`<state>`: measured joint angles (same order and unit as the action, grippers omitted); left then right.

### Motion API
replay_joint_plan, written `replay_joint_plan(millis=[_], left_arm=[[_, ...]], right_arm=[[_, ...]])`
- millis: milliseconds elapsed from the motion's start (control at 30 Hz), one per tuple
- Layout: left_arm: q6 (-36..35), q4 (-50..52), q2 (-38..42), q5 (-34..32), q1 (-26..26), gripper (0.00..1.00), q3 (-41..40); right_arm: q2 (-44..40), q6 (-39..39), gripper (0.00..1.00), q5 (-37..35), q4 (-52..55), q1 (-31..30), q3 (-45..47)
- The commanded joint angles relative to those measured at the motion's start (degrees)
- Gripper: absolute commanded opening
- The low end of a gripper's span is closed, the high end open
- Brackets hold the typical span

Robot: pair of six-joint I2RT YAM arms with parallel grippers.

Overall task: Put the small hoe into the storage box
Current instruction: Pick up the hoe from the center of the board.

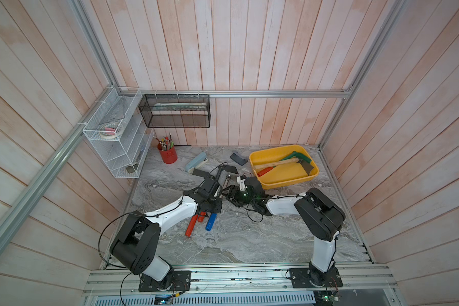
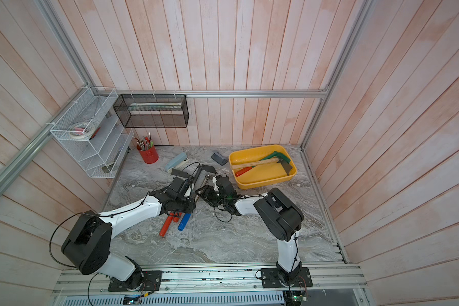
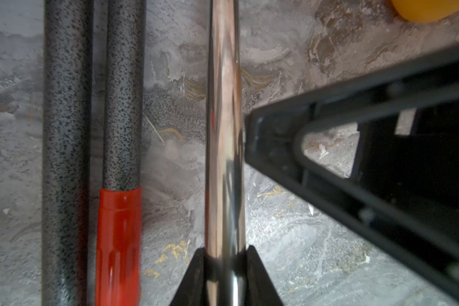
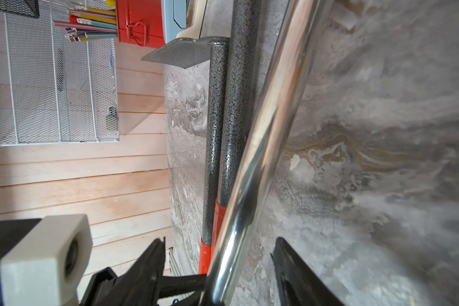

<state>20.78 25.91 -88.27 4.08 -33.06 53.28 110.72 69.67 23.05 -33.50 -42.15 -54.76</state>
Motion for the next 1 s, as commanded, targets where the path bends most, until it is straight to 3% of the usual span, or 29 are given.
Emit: replay_joint_plan(millis=[0,967], left_arm=[[0.1,-3.1,1.8,0.8,-0.3,0.00,-0.2],[-0.1,-3.5,0.3,2.5,-0.3,0.00,0.5]], right_arm=[[1.8,1.4,0.67,0.2,-2.1,-0.6,-1.6],[8.1,5.1,0.61,0.2,-6.7,-1.5,-4.5]])
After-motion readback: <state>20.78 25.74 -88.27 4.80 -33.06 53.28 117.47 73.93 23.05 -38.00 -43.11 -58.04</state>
